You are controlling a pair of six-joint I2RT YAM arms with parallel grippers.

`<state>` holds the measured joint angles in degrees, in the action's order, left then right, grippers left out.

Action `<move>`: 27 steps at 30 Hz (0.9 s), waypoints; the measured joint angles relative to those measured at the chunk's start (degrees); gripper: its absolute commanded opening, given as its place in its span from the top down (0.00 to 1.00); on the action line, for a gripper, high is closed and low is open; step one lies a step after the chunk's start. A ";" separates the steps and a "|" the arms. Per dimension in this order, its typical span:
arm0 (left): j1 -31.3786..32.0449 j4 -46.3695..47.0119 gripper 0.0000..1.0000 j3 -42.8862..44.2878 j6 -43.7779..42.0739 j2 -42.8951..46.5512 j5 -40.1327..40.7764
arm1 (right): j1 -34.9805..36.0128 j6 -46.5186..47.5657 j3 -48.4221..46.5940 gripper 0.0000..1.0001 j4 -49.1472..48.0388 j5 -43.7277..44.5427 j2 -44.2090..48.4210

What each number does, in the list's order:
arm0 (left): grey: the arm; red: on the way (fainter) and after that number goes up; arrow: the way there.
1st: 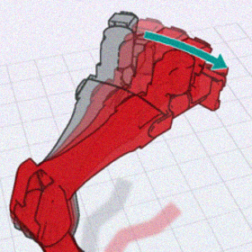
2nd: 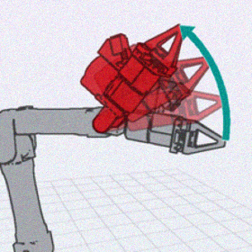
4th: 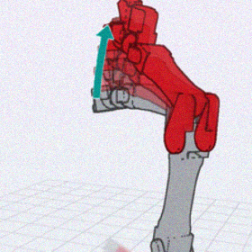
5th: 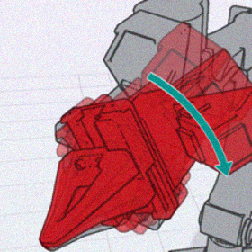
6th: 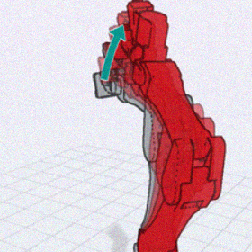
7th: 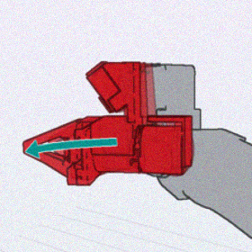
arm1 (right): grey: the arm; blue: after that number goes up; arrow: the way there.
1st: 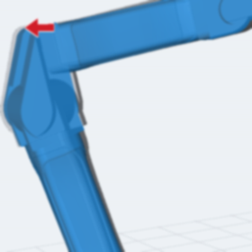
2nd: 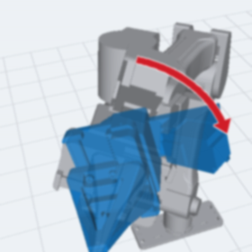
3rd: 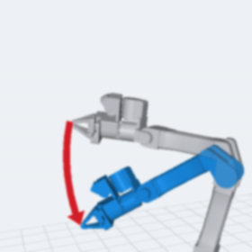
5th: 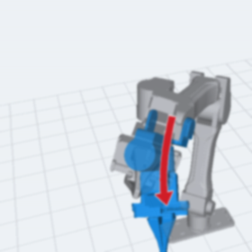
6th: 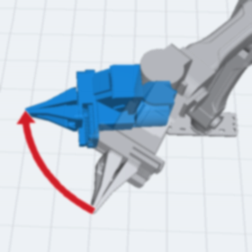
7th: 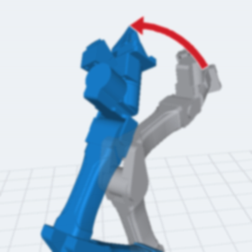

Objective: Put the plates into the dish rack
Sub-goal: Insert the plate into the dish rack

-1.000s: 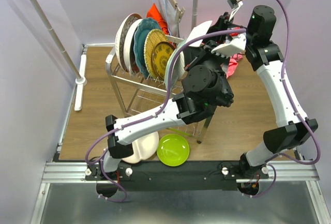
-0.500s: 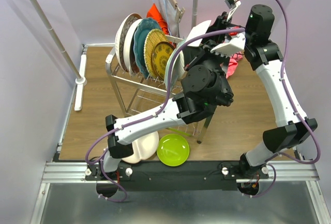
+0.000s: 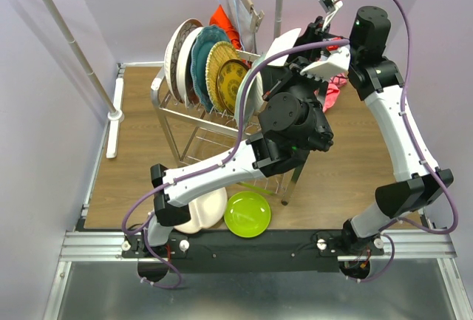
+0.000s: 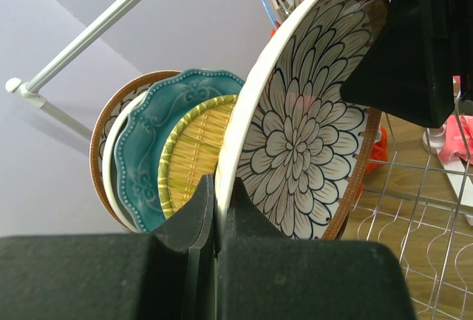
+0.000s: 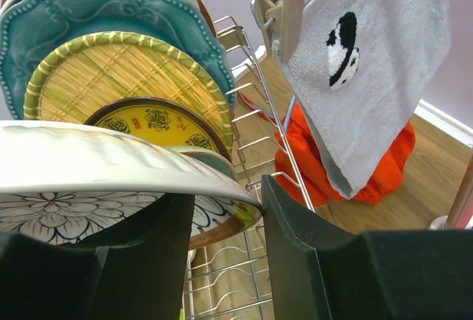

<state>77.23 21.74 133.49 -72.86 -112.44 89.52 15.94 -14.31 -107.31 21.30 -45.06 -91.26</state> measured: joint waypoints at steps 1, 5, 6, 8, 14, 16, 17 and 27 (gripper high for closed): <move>0.00 -0.02 1.00 0.00 0.00 0.00 0.00 | 0.07 0.07 0.00 0.51 0.04 0.09 -0.02; 0.00 -0.04 1.00 0.00 -0.07 0.00 0.00 | 0.24 0.46 -0.15 0.51 0.50 0.35 -0.04; 0.00 -0.02 1.00 0.00 -0.07 0.00 0.00 | 0.24 0.50 -0.22 0.51 0.68 0.44 -0.04; 0.00 -0.02 1.00 0.00 -0.11 0.00 0.00 | 0.28 0.72 -0.24 0.50 0.79 0.50 -0.04; 0.00 0.15 0.97 0.00 -0.48 -0.15 0.00 | 0.39 1.22 -0.33 0.50 1.27 0.76 -0.04; 0.00 0.57 0.97 0.00 -0.87 -0.28 0.00 | 0.44 1.51 -0.33 0.49 1.55 0.90 -0.04; 0.00 0.85 0.97 0.00 -1.14 -0.39 0.00 | 0.46 1.53 -0.33 0.49 1.57 0.92 -0.04; 0.02 2.45 0.93 0.22 -2.62 -1.27 0.00 | 0.59 2.36 -0.33 0.47 2.43 1.18 -0.20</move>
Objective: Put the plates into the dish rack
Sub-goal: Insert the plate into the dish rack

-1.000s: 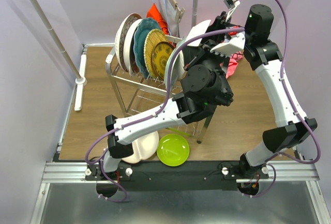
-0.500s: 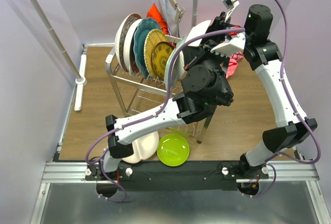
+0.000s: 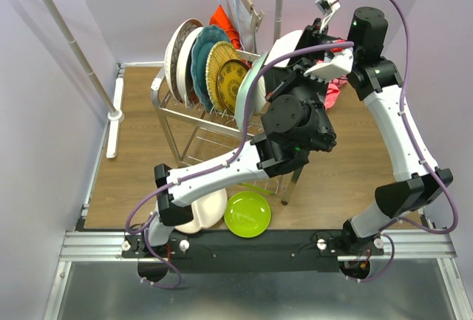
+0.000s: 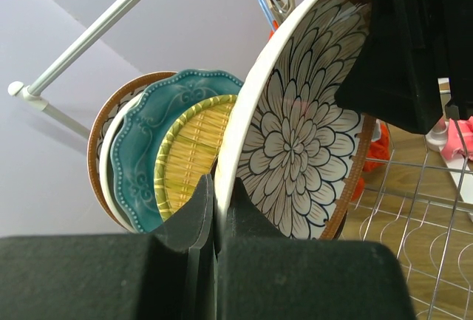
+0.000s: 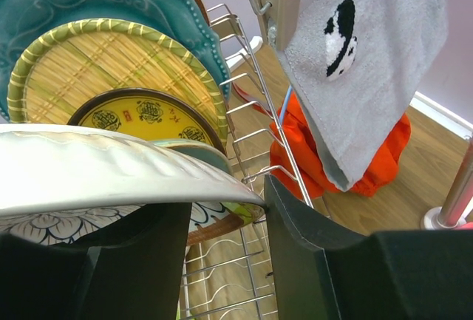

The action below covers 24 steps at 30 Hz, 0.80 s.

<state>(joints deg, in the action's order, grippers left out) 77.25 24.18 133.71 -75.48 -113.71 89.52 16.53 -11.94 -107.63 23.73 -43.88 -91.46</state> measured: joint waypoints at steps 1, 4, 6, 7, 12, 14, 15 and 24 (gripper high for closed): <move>0.00 0.07 0.93 0.00 -0.04 0.00 0.00 | 0.02 0.02 0.00 0.47 0.07 0.07 0.00; 0.00 0.39 0.90 0.00 -0.17 -0.13 0.00 | 0.13 0.04 0.00 0.46 0.22 0.26 0.00; 0.00 0.61 0.85 0.00 -0.22 -0.31 0.00 | 0.26 0.26 0.02 0.45 0.48 0.70 0.02; 0.00 0.74 0.84 0.00 -0.24 -0.39 0.00 | 0.28 0.28 0.02 0.44 0.57 0.81 0.02; 0.35 2.21 0.80 0.07 0.20 -1.14 0.00 | 0.42 0.44 0.42 0.43 0.92 1.42 0.02; 0.39 2.56 0.80 0.15 0.26 -1.38 0.00 | 0.46 0.42 0.70 0.43 0.92 1.62 0.02; 0.42 2.71 0.80 0.24 0.39 -1.51 0.00 | 0.46 0.42 0.81 0.43 0.90 1.70 0.02; 1.25 3.19 0.67 0.55 1.14 -1.86 -0.11 | 0.92 0.48 1.11 0.43 1.05 2.21 0.15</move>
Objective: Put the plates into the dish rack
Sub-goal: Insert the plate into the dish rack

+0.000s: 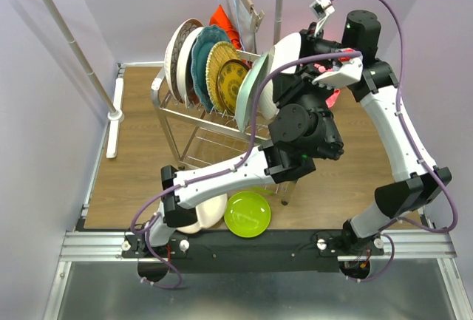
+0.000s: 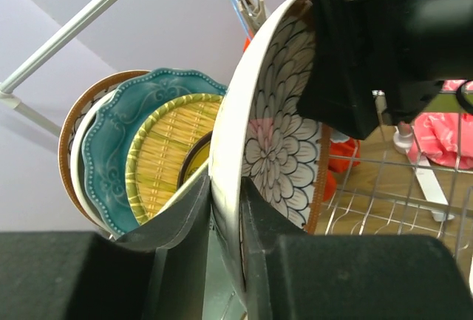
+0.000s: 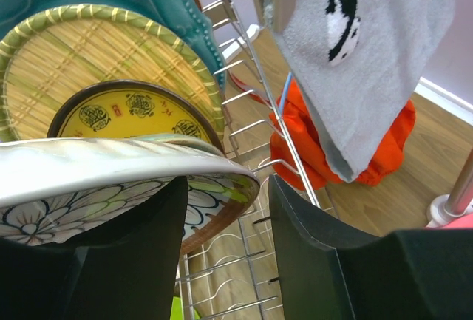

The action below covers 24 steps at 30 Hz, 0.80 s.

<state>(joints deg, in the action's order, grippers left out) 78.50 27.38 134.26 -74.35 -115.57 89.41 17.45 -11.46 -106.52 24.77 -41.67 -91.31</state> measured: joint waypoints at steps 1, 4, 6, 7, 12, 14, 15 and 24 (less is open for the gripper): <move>0.35 0.00 0.66 0.00 0.11 -0.07 -0.07 | 0.28 0.02 0.07 0.43 0.17 0.09 0.00; 1.53 -0.09 0.63 0.00 0.31 -0.17 -0.63 | 0.98 0.55 0.22 0.43 0.31 0.42 0.02; 2.47 -0.09 0.63 0.00 0.26 -0.20 -1.18 | 1.20 0.83 0.33 0.43 0.24 0.70 0.04; 2.86 -0.02 0.63 0.07 0.26 -0.17 -1.53 | 1.20 0.87 0.35 0.43 0.26 0.81 0.13; 3.58 -0.04 0.62 0.11 0.28 -0.17 -2.03 | 1.22 1.05 0.66 0.43 0.26 1.31 0.46; 3.58 -0.04 0.58 0.13 0.28 -0.17 -2.08 | 1.25 1.07 0.70 0.41 0.28 1.53 0.57; 3.50 -0.07 0.57 0.15 0.26 -0.17 -2.08 | 1.25 1.07 0.70 0.40 0.31 1.57 0.59; 3.39 0.83 0.37 3.54 0.07 0.17 -2.45 | 1.25 2.58 0.74 0.29 0.72 2.95 1.73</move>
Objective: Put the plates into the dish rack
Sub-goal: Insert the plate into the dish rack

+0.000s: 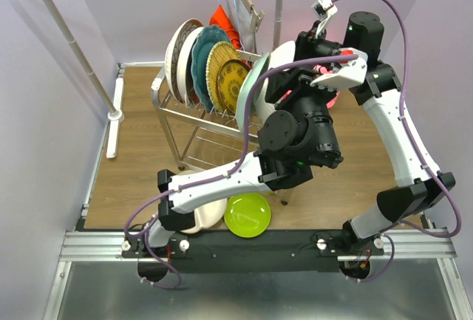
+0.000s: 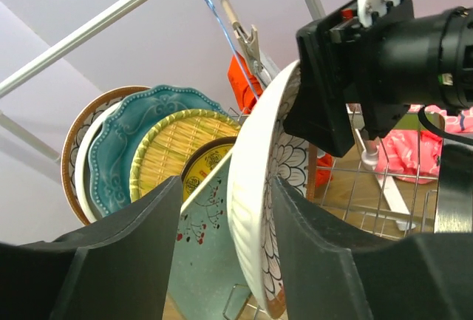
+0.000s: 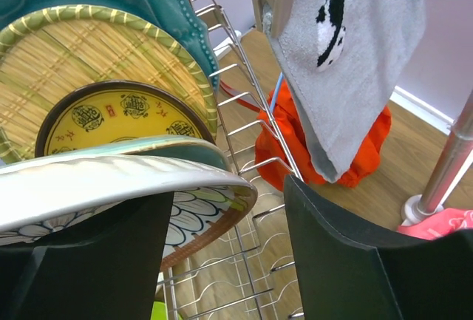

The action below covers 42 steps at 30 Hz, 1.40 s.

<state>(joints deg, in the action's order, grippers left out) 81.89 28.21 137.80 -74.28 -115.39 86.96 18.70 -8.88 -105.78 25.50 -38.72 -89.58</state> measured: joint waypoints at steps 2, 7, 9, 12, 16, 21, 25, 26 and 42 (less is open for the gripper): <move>0.00 0.68 0.37 0.07 -0.09 0.52 -0.13 | 0.00 0.22 0.07 0.28 -0.02 0.35 0.57; 0.00 1.66 0.36 0.07 -0.33 2.19 -0.22 | 0.00 0.68 0.42 0.24 -0.28 0.98 2.05; 0.00 2.34 0.36 0.11 -0.55 2.71 -0.22 | 0.04 0.90 0.52 0.23 -0.46 1.01 2.40; 0.00 3.19 0.36 0.55 -0.96 2.84 -0.22 | 0.09 1.05 0.87 0.21 -0.59 1.01 3.04; 0.00 4.26 0.36 0.87 -1.62 2.89 -0.24 | 0.15 1.38 1.11 0.20 -0.81 1.01 3.45; 0.24 5.64 0.36 1.27 -2.51 2.99 -0.26 | 0.24 1.68 1.95 0.14 -1.07 0.98 3.89; 0.68 6.78 0.36 1.29 -3.19 3.69 -0.28 | 0.37 2.49 3.26 0.10 -1.22 0.98 4.72; 0.76 7.19 0.36 1.29 -3.34 3.89 -0.28 | 0.37 2.78 3.56 0.10 -1.27 0.98 4.92; 1.62 16.98 0.34 -0.42 -7.89 10.25 -0.52 | 0.39 9.53 8.07 0.00 -1.33 0.55 10.67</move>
<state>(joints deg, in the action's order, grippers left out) 83.50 45.19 137.38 -82.17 -105.14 86.43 19.09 0.64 -97.71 24.16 -38.17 -78.91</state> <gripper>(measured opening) 0.652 0.996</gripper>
